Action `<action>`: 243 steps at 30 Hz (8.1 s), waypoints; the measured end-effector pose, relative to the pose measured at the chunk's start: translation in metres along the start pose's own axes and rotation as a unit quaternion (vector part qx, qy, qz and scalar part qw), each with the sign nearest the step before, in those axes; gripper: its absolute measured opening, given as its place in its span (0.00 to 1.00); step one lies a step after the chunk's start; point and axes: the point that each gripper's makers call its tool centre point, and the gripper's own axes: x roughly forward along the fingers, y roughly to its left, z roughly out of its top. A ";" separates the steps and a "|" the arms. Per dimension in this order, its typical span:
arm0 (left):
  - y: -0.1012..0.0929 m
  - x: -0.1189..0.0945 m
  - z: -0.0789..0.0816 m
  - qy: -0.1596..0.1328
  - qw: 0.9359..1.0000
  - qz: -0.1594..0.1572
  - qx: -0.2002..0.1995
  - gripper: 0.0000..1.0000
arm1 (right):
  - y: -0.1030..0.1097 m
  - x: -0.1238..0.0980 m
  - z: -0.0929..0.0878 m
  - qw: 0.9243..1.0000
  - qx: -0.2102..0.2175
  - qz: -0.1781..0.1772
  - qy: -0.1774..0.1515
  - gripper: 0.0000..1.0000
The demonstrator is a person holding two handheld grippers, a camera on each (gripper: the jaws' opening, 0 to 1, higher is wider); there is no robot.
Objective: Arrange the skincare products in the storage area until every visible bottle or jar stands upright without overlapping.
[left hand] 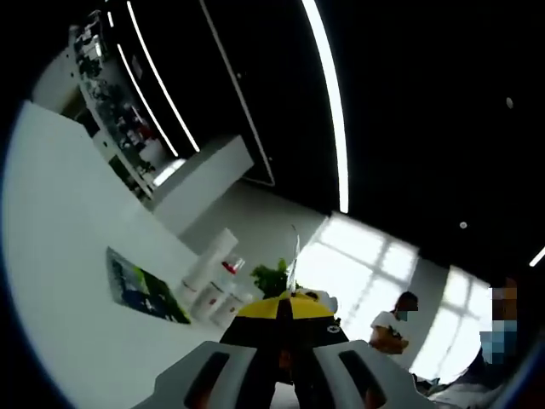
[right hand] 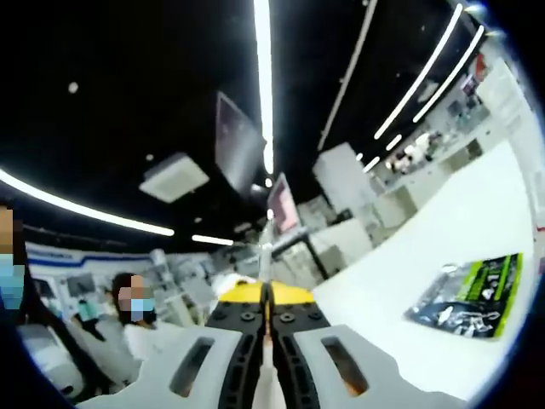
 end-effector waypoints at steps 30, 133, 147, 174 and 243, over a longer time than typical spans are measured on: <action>0.150 0.013 0.057 0.143 0.939 0.278 -0.145 0.00 | -0.027 -0.010 0.024 0.996 -0.042 -0.070 -0.046 0.14; 0.079 0.012 0.007 0.100 0.973 0.158 0.139 0.56 | -0.069 -0.142 -0.078 0.913 -0.161 -0.241 0.287 0.70; 0.051 0.022 -0.034 0.141 0.963 0.127 0.190 0.55 | -0.083 -0.140 -0.094 0.870 -0.157 -0.279 0.374 0.42; 0.037 0.026 -0.049 0.172 0.958 0.102 0.206 0.54 | -0.093 -0.142 -0.083 0.863 -0.160 -0.275 0.393 0.00; 0.027 0.058 -0.021 0.168 0.487 0.182 0.837 0.00 | -0.065 -0.115 0.012 0.980 0.105 -0.169 0.019 0.32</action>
